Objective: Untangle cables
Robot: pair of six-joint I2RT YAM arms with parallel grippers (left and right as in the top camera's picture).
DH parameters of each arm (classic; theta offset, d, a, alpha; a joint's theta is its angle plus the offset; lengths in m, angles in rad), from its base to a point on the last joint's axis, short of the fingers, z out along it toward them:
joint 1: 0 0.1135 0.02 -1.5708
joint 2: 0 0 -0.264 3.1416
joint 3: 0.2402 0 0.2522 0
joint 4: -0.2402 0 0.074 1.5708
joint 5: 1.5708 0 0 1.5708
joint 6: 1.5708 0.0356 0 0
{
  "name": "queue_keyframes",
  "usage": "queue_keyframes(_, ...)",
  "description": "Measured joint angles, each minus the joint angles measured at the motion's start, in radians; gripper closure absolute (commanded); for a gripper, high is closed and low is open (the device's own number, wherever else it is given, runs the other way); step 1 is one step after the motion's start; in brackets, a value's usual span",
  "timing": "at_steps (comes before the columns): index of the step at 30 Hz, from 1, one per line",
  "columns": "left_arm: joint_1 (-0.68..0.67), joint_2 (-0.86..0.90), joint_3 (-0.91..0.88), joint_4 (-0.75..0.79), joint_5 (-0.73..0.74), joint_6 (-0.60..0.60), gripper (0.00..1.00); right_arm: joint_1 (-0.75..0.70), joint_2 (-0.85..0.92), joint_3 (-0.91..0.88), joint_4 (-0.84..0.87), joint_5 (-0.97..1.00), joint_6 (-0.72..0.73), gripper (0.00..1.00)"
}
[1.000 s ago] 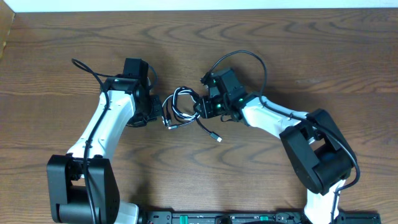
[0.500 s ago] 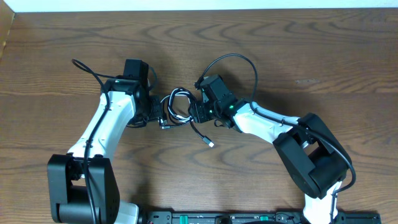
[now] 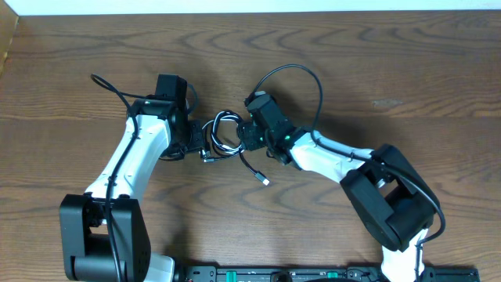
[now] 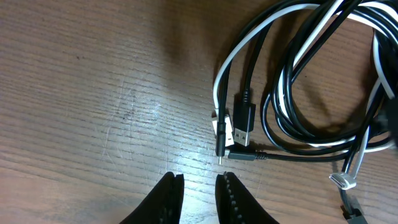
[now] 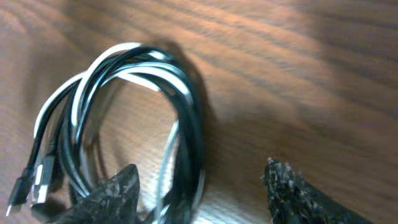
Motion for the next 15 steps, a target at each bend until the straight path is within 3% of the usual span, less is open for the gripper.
queue_keyframes(9, 0.000, 0.000, 0.000, 0.002, 0.000, 0.000, 0.76, 0.019, 0.035, 0.004, -0.002, -0.050, -0.002, 0.90)
queue_keyframes(15, 0.000, 0.000, 0.000, 0.002, -0.005, 0.000, 0.75, 0.018, 0.035, 0.008, -0.047, -0.190, 0.004, 0.96)
